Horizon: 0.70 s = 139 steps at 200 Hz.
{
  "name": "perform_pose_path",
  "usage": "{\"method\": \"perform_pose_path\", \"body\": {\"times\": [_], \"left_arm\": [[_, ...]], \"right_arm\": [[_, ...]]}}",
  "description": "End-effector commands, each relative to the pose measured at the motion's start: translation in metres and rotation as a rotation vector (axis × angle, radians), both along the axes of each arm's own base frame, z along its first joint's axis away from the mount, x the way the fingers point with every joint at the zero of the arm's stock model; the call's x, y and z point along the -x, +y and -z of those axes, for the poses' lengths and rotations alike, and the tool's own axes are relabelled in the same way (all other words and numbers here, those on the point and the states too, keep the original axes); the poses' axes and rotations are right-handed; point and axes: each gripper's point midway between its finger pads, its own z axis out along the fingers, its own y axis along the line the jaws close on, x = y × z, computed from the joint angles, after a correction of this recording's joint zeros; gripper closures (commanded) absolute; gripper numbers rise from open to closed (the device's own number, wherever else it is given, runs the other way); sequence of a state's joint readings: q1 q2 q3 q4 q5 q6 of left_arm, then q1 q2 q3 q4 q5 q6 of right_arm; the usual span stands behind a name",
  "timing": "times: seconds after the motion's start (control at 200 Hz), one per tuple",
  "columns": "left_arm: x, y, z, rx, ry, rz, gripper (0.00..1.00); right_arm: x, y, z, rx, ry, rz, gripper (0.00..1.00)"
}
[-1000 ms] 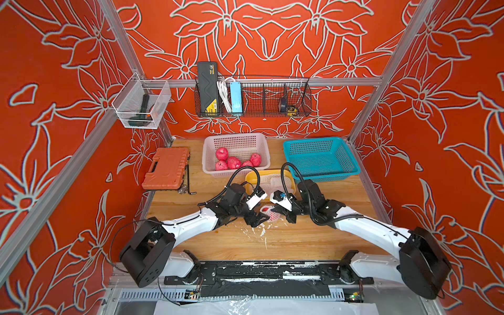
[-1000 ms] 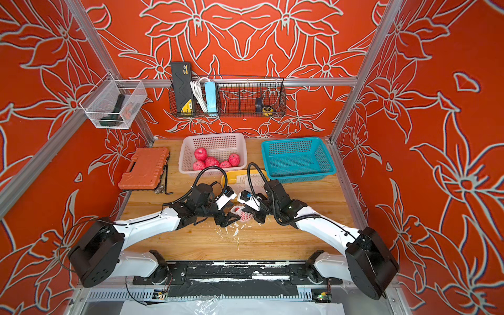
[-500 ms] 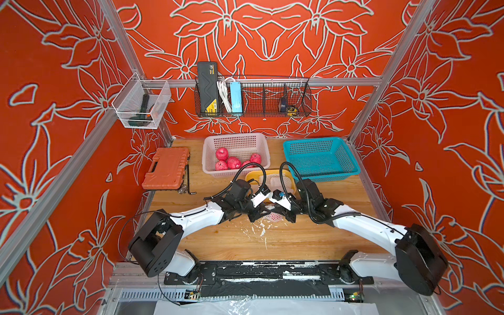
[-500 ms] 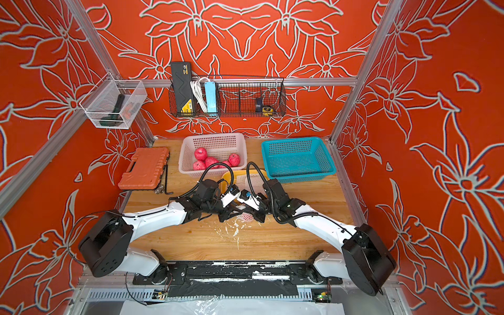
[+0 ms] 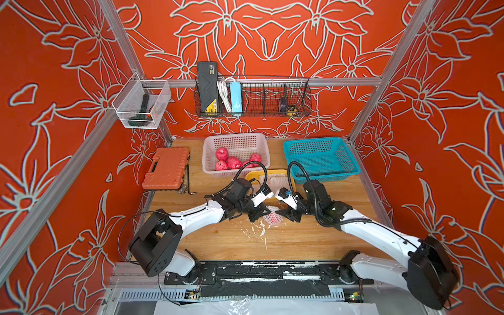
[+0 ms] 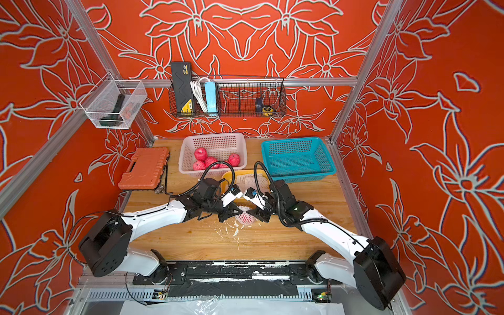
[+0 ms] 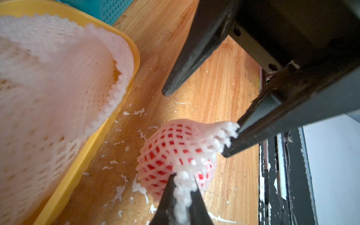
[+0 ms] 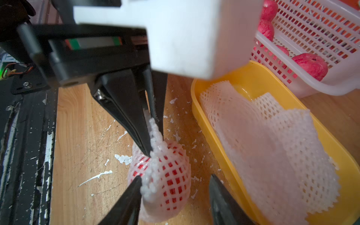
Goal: Remove foam nets from apples
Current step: Remove the foam net from the apple.
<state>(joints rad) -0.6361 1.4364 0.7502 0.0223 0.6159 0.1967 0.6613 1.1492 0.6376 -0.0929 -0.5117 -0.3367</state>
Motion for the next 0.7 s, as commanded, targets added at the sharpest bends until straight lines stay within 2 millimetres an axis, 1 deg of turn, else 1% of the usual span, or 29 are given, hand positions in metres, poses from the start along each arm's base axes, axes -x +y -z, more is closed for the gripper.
{"method": "perform_pose_path", "body": {"times": [0.0, 0.14, 0.21, 0.29, 0.425, 0.485, 0.571, 0.611, 0.691], "left_arm": [[0.005, -0.003, -0.014, 0.029, -0.014, 0.026, 0.9], [0.005, -0.004, -0.017, 0.039, -0.014, 0.032, 0.91], [0.004, -0.004, -0.019, 0.044, -0.017, 0.034, 0.91], [0.006, -0.005, -0.021, 0.052, -0.012, 0.044, 0.91], [0.008, -0.006, -0.02, 0.049, 0.004, 0.057, 0.91], [0.008, -0.006, -0.017, 0.042, 0.014, 0.06, 0.91], [0.007, -0.007, -0.014, 0.033, 0.026, 0.061, 0.91], [0.006, -0.008, -0.014, 0.032, 0.03, 0.061, 0.91], [0.005, -0.01, -0.016, 0.036, 0.034, 0.061, 0.91]], "right_arm": [[0.01, -0.005, 0.015, 0.046, 0.055, -0.027, 0.45], [0.018, -0.006, 0.022, 0.09, 0.111, -0.062, 0.45], [0.016, -0.005, 0.023, 0.099, 0.117, -0.062, 0.47], [0.013, -0.001, 0.024, 0.095, 0.11, -0.075, 0.52], [0.01, 0.007, 0.019, 0.047, 0.104, -0.089, 0.68], [0.01, 0.01, 0.015, 0.025, 0.096, -0.097, 0.72], [0.012, 0.014, 0.011, 0.002, 0.094, -0.12, 0.75], [0.013, 0.016, 0.012, 0.0, 0.101, -0.134, 0.77], [0.015, 0.019, 0.014, 0.002, 0.125, -0.164, 0.84]]}}
